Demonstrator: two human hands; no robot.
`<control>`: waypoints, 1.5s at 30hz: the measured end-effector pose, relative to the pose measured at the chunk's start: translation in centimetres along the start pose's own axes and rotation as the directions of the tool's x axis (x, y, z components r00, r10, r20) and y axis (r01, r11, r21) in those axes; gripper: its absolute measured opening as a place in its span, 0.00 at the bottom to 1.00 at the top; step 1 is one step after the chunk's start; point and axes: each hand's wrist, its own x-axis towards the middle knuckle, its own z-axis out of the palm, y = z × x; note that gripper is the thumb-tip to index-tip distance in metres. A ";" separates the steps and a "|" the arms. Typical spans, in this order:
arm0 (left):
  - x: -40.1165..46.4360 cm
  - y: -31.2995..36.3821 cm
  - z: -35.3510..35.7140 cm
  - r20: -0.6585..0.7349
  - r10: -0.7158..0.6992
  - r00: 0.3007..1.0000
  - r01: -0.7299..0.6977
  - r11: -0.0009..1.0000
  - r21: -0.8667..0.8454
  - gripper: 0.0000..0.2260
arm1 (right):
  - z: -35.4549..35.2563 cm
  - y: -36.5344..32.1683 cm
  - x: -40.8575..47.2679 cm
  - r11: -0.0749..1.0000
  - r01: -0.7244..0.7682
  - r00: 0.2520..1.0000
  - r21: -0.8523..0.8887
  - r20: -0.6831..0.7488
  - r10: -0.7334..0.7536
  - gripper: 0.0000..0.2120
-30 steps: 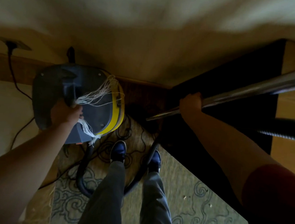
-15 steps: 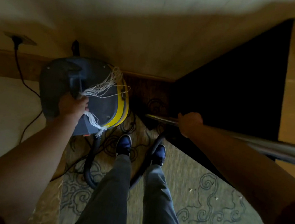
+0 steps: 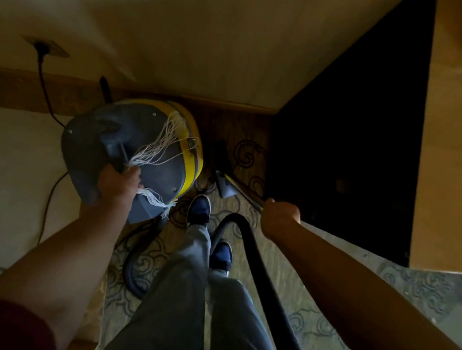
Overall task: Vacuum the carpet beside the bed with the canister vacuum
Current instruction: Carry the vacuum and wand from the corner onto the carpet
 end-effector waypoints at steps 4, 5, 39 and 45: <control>-2.1 -2.9 -0.2 -0.022 -0.017 1.000 0.016 1.000 -0.027 0.15 | 3.4 0.7 -0.5 1.000 0.012 1.000 0.008 -0.002 -0.012 0.31; -2.5 -3.5 -0.3 -0.031 -0.008 0.999 0.007 0.999 -0.031 0.16 | 4.4 0.8 -0.5 1.000 0.008 1.000 0.011 -0.026 -0.008 0.30; -9.1 -3.6 -7.6 0.011 0.040 0.999 -0.040 0.999 -0.011 0.11 | 21.1 6.0 -8.7 0.988 -0.002 0.989 0.153 -0.146 0.025 0.36; -12.7 -6.1 -9.9 0.069 0.100 0.993 -0.099 0.995 -0.010 0.11 | 25.7 4.1 -12.9 0.986 -0.027 0.969 0.166 -0.238 0.067 0.29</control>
